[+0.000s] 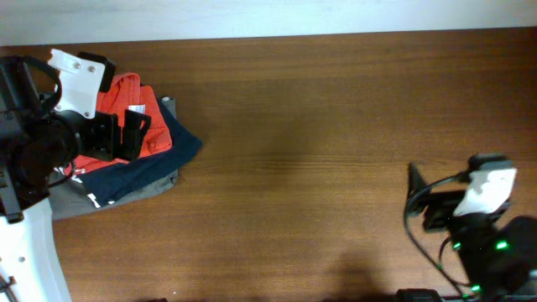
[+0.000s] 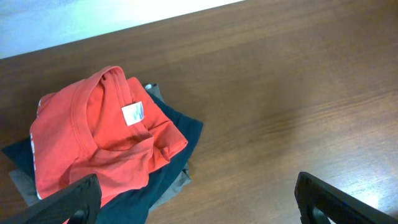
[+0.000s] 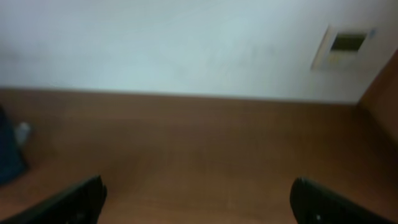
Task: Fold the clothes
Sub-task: 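Release the red shirt on the stack and raise the left gripper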
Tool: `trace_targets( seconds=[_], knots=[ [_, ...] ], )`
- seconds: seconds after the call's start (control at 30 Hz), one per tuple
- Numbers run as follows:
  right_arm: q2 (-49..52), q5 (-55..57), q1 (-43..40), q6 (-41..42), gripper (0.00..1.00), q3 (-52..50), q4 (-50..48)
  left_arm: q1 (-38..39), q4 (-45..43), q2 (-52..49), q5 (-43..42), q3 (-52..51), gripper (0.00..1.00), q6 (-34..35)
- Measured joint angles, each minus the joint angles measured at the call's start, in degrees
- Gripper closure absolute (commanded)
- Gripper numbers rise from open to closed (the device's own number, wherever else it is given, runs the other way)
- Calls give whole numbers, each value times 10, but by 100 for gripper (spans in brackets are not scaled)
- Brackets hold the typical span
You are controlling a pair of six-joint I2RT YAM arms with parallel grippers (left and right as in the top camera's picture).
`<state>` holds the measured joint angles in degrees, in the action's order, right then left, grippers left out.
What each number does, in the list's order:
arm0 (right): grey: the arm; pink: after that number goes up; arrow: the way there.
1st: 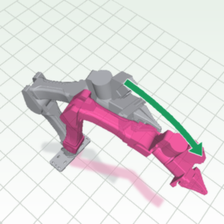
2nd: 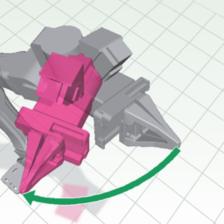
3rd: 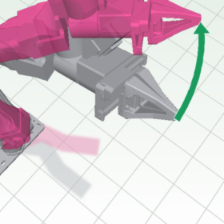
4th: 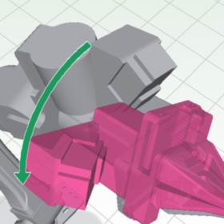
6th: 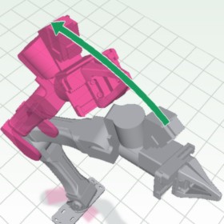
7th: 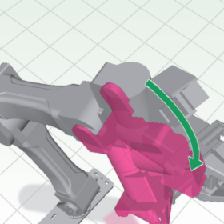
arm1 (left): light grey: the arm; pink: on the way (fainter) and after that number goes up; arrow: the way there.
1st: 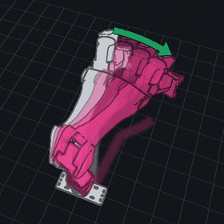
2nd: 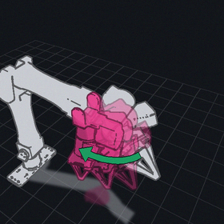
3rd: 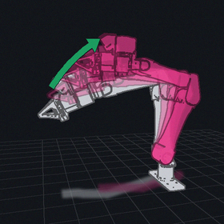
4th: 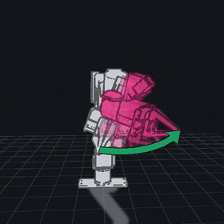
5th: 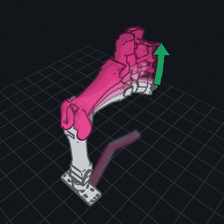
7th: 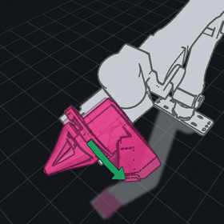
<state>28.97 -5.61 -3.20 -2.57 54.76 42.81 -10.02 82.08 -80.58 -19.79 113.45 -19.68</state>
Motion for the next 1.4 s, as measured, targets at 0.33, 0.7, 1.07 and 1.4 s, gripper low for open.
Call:
trace_targets(
  seconds=[0.33,0.7,1.07,1.4],
  knots=[
    [-262,-40,0,-5,1,-318,-86,0,0,0,2,0,1,0],
    [-278,-65,0,-5,1,-438,-190,0,0,0,2,0,1,2],
    [-277,-66,0,-5,1,-487,-246,0,0,0,2,0,1,2],
    [-277,-66,0,-5,1,-487,-246,0,0,0,2,0,1,2]
  ],
)
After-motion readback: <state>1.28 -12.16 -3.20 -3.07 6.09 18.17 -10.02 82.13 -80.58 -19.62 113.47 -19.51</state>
